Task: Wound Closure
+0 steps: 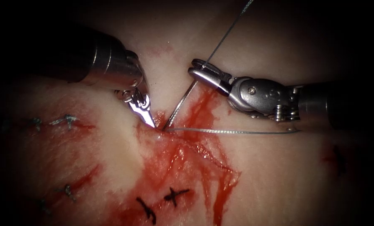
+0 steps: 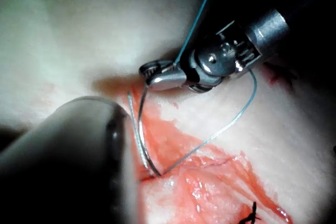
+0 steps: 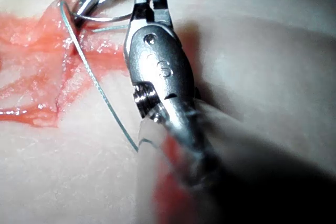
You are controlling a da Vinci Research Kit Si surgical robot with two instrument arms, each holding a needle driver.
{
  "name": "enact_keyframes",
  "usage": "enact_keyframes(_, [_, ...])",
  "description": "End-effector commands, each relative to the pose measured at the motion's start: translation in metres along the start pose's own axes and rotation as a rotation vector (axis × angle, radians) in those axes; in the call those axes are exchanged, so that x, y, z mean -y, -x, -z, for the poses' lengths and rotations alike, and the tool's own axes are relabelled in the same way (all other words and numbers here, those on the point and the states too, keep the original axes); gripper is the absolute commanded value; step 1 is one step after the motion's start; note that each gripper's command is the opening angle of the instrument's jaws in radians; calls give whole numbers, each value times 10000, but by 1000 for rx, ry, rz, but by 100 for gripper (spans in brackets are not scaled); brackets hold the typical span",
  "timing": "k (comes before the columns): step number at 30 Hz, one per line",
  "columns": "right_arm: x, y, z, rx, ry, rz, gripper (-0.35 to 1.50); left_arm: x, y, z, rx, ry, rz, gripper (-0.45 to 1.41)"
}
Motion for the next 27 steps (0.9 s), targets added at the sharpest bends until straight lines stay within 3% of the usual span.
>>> enact_keyframes(1, [1, 4, -8, -3, 4, 1, -35, 4, -5, -3, 1, 0, 0, -45])
enact_keyframes(24, [8, 6, -7, -5, 32, -172, -35, 4, -5, -3, 4, 0, 0, -45])
enact_keyframes(27, [15, 8, -6, -6, 33, -257, -35, 4, -5, -4, 4, 0, 0, -45])
